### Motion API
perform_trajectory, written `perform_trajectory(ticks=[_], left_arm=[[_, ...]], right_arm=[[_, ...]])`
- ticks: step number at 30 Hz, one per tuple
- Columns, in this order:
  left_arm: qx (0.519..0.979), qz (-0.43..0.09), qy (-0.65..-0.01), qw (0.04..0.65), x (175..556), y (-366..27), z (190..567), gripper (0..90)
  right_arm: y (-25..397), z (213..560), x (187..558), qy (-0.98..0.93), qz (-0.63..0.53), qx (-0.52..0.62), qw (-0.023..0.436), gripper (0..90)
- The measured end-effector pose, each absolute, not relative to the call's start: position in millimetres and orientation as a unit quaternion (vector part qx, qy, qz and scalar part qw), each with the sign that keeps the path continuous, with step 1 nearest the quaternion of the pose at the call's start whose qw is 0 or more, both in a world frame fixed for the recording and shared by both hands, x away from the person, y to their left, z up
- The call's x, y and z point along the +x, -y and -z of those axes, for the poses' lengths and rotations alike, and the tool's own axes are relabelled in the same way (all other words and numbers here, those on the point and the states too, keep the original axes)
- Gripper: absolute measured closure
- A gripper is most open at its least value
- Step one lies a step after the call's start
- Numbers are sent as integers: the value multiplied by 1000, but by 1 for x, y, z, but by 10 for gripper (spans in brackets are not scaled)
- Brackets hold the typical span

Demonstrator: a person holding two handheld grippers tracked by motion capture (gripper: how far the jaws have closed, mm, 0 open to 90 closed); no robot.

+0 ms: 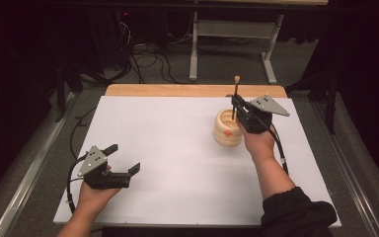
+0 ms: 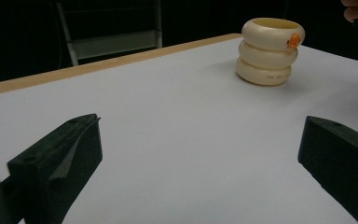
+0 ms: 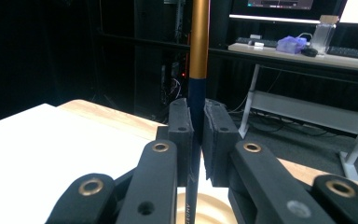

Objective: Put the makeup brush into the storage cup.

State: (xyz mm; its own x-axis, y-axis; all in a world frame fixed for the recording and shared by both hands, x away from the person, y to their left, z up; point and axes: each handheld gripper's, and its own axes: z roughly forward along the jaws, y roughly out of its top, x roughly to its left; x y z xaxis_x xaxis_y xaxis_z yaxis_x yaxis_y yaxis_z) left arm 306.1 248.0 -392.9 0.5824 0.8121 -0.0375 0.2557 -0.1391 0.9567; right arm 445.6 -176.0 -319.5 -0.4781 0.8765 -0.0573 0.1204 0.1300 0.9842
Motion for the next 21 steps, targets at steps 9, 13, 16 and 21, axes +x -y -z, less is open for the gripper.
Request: perform_trajectory(ticks=[9, 13, 16, 21], left_arm=[[705, -261, -378, 541, 306, -249, 392, 3], [706, -261, -376, 540, 305, -249, 392, 3], [706, -261, -376, 540, 305, -249, 392, 3], [706, -261, -377, 540, 306, -249, 392, 3]], right_arm=[[176, 329, 445, -675, -534, 382, 337, 851], [176, 332, 444, -678, -532, 382, 334, 851], [176, 335, 443, -677, -533, 385, 332, 851], [178, 341, 443, -679, -529, 387, 331, 851]])
